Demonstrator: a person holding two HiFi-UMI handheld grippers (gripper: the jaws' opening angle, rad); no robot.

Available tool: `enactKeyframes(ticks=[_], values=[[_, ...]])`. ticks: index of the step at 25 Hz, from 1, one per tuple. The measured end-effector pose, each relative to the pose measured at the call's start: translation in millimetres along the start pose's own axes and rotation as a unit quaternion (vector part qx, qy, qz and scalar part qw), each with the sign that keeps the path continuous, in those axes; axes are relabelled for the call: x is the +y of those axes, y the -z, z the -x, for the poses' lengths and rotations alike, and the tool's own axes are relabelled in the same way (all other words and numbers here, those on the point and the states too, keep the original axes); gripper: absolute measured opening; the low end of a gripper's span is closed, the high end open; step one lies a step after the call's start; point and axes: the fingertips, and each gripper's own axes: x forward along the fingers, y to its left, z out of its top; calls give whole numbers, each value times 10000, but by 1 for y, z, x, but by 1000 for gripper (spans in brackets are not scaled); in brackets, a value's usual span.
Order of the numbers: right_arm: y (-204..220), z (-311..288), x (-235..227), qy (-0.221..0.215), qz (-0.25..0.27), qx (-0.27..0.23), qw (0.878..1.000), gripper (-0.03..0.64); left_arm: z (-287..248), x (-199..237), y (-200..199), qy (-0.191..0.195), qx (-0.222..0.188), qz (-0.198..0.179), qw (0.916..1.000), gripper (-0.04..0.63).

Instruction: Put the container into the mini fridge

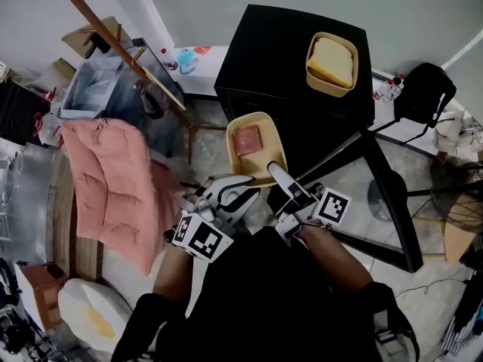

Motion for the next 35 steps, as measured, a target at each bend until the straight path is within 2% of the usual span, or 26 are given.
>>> enactKeyframes(ticks=[4, 8, 11, 13, 21, 24, 35], values=[[-12, 4, -18, 216, -49, -260, 9994, 229, -10, 7, 6, -267, -144, 572, 9979, 107], [-32, 5, -44, 473, 72, -591, 9971, 229, -20, 26, 17, -455, -409, 1117, 9919, 107], [-45, 6, -59, 554, 189, -763, 9954, 229, -23, 40, 25, -384, -555, 1620, 9845, 106], [-54, 5, -65, 589, 180, -844, 9945, 229, -26, 47, 30, -255, -601, 1782, 9818, 106], [-82, -9, -81, 606, 89, -1191, 9910, 229, -51, 67, 49, 151, -559, 2036, 9773, 103], [-88, -14, -88, 664, 24, -1290, 9894, 229, -58, 71, 53, 279, -533, 2026, 9774, 103], [-100, -33, -109, 918, 113, -1372, 9862, 229, -69, 89, 70, 388, -400, 1975, 9787, 100]])
